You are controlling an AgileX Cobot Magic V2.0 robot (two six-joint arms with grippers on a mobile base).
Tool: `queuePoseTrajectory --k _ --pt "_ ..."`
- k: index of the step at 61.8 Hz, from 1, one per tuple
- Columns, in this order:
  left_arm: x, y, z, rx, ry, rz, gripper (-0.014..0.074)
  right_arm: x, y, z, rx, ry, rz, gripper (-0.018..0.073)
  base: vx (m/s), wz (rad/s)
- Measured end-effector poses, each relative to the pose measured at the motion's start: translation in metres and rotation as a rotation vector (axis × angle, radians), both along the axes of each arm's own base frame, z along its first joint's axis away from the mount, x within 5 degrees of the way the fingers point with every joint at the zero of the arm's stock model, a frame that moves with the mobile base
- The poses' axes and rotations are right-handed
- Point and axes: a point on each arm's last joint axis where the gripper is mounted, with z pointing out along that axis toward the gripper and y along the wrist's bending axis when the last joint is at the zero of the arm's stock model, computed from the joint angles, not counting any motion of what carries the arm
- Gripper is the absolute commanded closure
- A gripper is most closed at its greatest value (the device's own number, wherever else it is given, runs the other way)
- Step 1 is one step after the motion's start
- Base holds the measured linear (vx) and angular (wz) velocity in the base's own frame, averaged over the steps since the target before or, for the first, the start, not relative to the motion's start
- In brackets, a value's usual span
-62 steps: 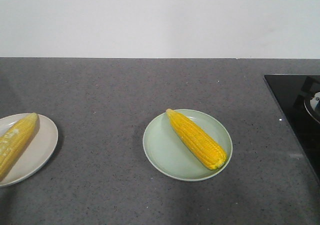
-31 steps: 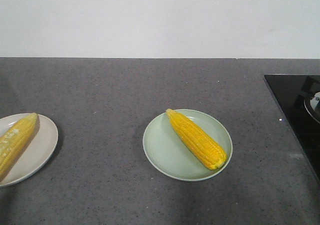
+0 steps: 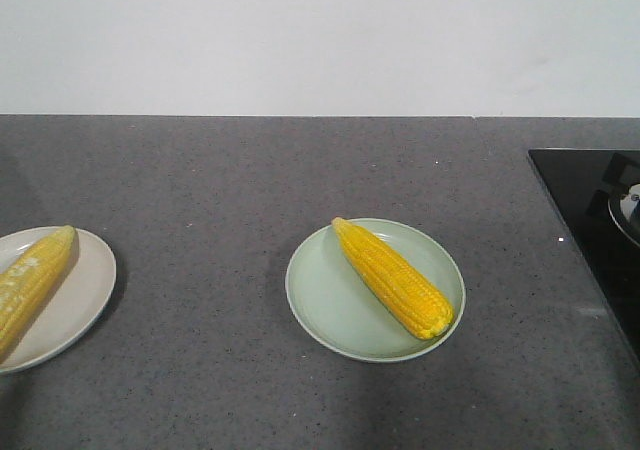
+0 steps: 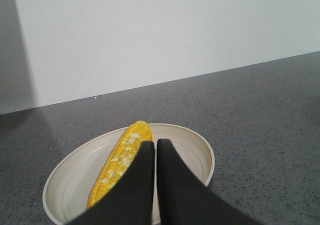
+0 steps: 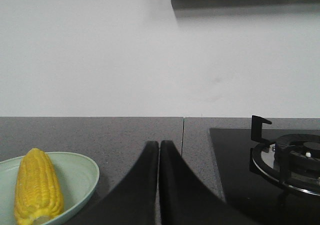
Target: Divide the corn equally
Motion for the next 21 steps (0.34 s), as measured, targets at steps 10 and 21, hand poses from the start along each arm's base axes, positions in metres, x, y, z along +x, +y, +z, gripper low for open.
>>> queuePoseTrajectory --k 10,21 --pt "0.0000 0.0000 0.0000 0.000 0.000 0.000 0.0603 0.0000 0.0000 0.0000 0.000 0.000 0.000 0.0564 0.00 0.00" --pt "0.0000 0.0000 0.0000 0.000 0.000 0.000 0.0603 0.0000 0.0000 0.0000 0.000 0.000 0.000 0.0564 0.00 0.00"
